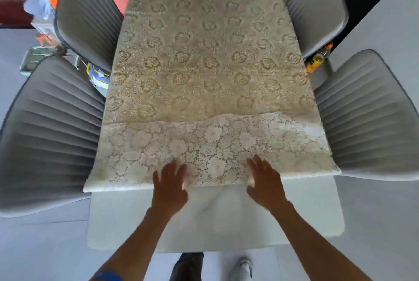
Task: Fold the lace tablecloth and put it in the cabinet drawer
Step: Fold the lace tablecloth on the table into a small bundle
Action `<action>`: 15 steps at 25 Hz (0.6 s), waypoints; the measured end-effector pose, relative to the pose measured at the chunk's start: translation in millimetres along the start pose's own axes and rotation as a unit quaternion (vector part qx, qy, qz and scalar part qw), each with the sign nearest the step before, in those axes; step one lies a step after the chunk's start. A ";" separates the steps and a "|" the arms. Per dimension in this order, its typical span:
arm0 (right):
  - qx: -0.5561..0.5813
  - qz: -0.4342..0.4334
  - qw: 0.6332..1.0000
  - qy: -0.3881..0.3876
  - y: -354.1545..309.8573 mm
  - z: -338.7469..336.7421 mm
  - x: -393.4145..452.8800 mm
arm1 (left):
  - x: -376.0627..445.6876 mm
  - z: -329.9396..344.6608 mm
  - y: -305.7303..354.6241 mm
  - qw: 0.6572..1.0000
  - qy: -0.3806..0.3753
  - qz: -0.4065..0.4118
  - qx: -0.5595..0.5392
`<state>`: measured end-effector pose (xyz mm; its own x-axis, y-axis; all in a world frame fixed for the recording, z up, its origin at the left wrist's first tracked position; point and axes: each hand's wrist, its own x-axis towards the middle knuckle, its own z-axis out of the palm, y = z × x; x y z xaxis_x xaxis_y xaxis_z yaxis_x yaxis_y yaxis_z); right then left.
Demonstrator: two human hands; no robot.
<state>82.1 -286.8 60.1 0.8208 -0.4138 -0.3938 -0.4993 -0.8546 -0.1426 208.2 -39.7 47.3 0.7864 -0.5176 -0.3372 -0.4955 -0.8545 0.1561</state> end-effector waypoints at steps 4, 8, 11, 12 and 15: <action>-0.146 0.001 0.987 0.067 4.3 28.1 3.9 | -0.6 20.0 -3.6 0.990 0.061 0.104 0.074; -0.177 -0.018 0.980 0.091 14.7 26.5 -3.3 | -1.2 17.7 5.3 0.992 0.046 0.092 0.078; -0.138 -0.021 0.990 0.032 18.3 30.9 -45.9 | -34.3 19.8 16.0 0.997 -0.051 0.034 0.045; -0.134 -0.016 0.991 -0.005 22.8 38.4 -66.7 | -56.2 28.8 20.2 0.996 -0.076 0.030 0.046; -0.086 -0.011 0.994 -0.073 39.1 56.2 -118.5 | -122.2 52.8 30.8 0.995 -0.096 0.023 -0.006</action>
<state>-50.2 -253.6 50.2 0.7754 -0.3549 -0.5223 -0.4168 -0.9090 -0.0011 77.3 -0.4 44.3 0.6776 -0.5393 -0.5001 -0.5240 -0.8311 0.1863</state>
